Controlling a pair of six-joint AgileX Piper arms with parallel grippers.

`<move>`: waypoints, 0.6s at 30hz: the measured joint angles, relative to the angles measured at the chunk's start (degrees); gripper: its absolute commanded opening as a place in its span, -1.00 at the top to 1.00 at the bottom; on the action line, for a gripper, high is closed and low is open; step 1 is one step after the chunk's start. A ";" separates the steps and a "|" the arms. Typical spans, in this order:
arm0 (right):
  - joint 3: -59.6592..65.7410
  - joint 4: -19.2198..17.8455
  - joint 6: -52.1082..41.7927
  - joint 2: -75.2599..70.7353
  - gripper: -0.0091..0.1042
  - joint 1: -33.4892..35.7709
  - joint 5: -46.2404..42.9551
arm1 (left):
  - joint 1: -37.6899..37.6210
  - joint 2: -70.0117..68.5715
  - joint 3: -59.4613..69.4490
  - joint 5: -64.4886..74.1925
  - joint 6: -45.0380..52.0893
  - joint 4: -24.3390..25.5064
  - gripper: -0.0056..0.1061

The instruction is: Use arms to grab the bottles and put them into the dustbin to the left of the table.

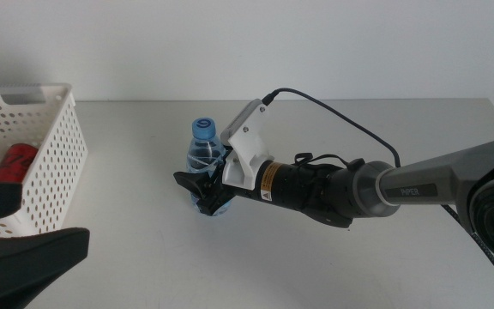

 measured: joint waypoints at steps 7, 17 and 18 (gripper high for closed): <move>-0.17 -0.18 0.00 0.00 0.64 0.00 3.27 | 0.00 0.00 0.00 -0.07 0.00 0.00 -0.78; -0.27 -7.60 6.91 -0.82 -0.27 0.00 4.42 | 0.00 0.00 0.00 -0.11 0.00 0.00 -0.78; -0.27 -9.53 8.09 -1.32 -0.34 0.00 5.25 | 0.00 0.00 0.00 -0.11 0.00 0.00 -0.78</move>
